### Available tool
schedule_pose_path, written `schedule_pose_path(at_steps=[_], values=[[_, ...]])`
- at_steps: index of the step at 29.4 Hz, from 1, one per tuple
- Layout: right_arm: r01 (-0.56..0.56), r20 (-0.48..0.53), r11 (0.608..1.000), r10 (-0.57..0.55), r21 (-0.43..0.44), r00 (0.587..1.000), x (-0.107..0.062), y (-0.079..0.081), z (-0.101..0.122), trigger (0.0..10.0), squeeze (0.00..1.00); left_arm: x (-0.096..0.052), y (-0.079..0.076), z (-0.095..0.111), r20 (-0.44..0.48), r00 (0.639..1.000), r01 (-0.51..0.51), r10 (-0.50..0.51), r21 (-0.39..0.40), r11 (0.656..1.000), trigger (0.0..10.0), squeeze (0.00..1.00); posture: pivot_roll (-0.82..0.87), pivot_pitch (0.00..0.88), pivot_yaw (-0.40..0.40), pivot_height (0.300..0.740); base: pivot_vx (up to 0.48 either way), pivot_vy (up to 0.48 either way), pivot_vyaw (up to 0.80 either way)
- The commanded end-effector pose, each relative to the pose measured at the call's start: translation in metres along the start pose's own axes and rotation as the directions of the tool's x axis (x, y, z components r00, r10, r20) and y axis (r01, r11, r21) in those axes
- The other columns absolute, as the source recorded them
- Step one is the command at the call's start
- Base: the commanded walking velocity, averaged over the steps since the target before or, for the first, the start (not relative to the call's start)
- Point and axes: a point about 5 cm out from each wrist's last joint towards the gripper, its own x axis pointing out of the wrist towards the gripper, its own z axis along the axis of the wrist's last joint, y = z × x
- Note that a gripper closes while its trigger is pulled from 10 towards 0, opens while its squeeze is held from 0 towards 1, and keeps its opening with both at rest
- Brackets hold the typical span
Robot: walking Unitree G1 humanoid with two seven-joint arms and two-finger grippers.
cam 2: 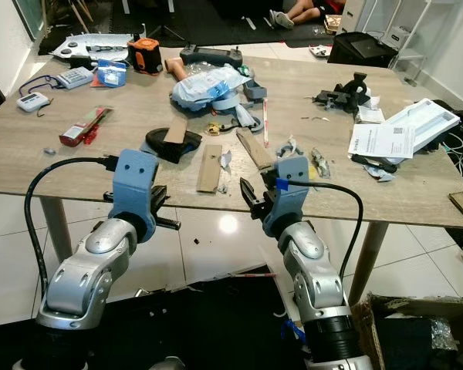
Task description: Picking trash to rubbish bin
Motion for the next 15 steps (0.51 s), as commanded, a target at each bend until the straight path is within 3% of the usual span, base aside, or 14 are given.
schedule_pose_path(at_steps=[1, 6, 8, 15], values=[[0.008, -0.009, 1.000, -0.008, 0.020, 1.000, -0.0033, -0.0013, -0.0027, 10.0, 0.00, -0.0006, 0.0009, -0.0023, -0.010, 1.000, 0.000, 0.000, 0.034, 0.999, 10.0, 0.00, 0.18, 0.108, -0.024, 0.740, 0.000, -0.480, 0.00], [0.011, -0.012, 1.000, -0.011, 0.022, 1.000, -0.0045, -0.0017, -0.0032, 10.0, 0.00, -0.0003, 0.0028, -0.0043, -0.021, 1.000, -0.021, 0.022, 0.018, 1.000, 10.0, 0.00, 0.18, 0.115, -0.025, 0.740, 0.000, -0.480, 0.00], [0.011, -0.013, 1.000, -0.011, 0.021, 1.000, -0.0047, -0.0019, -0.0031, 10.0, 0.00, 0.0000, 0.0047, -0.0057, -0.032, 0.999, -0.040, 0.040, -0.027, 0.999, 10.0, 0.00, 0.18, 0.115, -0.025, 0.740, 0.000, 0.000, 0.00], [0.007, -0.015, 1.000, -0.007, 0.021, 1.000, -0.0044, -0.0015, -0.0027, 10.0, 0.00, -0.0001, 0.0042, -0.0064, -0.035, 0.999, -0.033, 0.032, -0.029, 0.999, 10.0, 0.00, 0.18, 0.121, -0.028, 0.740, 0.000, 0.000, 0.00]])
